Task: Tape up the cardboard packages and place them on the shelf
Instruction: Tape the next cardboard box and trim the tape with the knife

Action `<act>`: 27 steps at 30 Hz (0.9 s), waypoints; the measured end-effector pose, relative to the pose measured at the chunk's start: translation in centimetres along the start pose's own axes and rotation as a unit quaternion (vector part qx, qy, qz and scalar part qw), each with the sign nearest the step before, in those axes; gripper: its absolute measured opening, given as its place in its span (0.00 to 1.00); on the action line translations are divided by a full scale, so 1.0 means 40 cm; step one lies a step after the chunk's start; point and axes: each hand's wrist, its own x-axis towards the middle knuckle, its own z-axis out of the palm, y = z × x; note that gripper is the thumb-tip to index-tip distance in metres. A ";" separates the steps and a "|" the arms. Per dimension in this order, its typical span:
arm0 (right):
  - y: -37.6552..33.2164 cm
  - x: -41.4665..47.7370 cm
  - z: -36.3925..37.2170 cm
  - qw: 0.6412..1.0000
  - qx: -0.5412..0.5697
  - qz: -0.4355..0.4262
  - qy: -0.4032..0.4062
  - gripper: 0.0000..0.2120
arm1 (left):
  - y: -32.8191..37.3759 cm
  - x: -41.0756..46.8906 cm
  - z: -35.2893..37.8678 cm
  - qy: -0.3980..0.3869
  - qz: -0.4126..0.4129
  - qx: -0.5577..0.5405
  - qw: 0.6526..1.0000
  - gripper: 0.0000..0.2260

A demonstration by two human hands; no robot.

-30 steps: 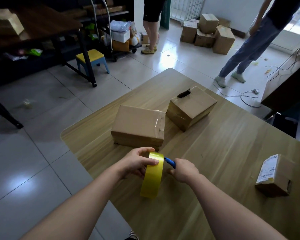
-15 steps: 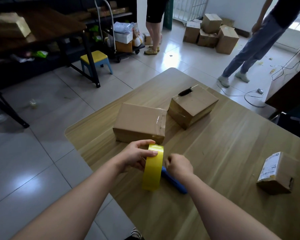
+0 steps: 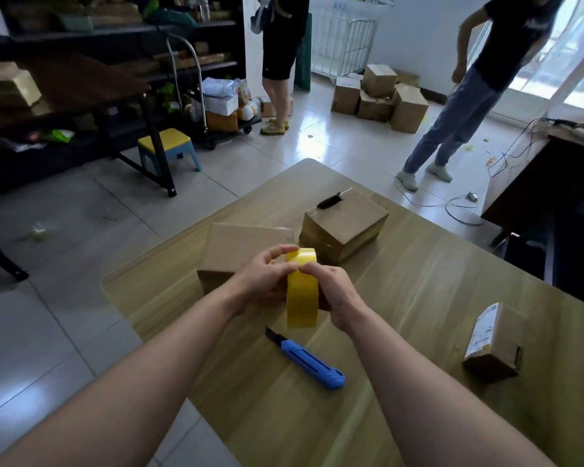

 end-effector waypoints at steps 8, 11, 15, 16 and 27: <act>-0.057 -0.022 -0.007 0.998 -0.035 -0.055 0.011 0.07 | 0.080 0.050 0.013 0.202 0.100 0.142 0.964 0.05; -0.086 -0.020 -0.004 0.995 -0.055 -0.074 0.028 0.09 | 0.106 0.077 0.004 0.224 0.122 0.215 0.943 0.03; -0.112 0.009 0.013 0.987 -0.114 -0.079 0.077 0.17 | 0.126 0.128 -0.015 0.201 0.125 0.316 0.919 0.06; -0.120 0.020 0.019 0.985 -0.125 -0.078 0.093 0.19 | 0.129 0.145 -0.022 0.196 0.125 0.327 0.916 0.07; -0.258 0.114 0.051 0.938 -0.275 0.047 0.206 0.24 | 0.146 0.296 -0.088 0.125 0.101 0.291 0.943 0.08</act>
